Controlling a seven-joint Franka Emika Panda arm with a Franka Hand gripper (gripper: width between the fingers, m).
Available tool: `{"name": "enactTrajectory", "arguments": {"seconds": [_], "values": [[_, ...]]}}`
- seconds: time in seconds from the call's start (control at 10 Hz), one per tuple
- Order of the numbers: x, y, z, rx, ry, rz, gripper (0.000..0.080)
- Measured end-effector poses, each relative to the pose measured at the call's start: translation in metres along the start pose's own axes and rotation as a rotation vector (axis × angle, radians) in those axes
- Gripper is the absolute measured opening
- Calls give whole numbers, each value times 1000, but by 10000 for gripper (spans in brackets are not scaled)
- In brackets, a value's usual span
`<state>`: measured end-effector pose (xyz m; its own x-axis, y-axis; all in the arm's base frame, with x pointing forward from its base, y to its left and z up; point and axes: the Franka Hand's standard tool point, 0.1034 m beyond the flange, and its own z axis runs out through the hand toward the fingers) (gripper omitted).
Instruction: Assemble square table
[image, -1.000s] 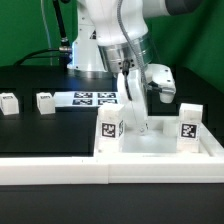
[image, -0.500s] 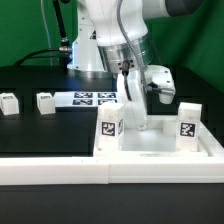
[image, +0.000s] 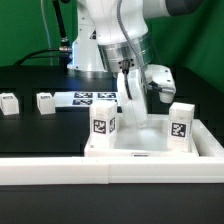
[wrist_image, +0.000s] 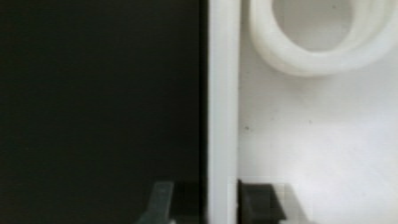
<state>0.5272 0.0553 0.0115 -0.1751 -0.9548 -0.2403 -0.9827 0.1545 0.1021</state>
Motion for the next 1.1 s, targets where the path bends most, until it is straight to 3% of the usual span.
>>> {"name": "enactTrajectory", "arguments": {"seconds": [0.5,0.7,0.8,1.1], "values": [[2,-1,-1,4,2,-12,80],[16,-8,-17,12,20,-196,75],[21,-8,-22,5,32,-274,69],[30,-1,-24,-49,47,-441,70]]}}
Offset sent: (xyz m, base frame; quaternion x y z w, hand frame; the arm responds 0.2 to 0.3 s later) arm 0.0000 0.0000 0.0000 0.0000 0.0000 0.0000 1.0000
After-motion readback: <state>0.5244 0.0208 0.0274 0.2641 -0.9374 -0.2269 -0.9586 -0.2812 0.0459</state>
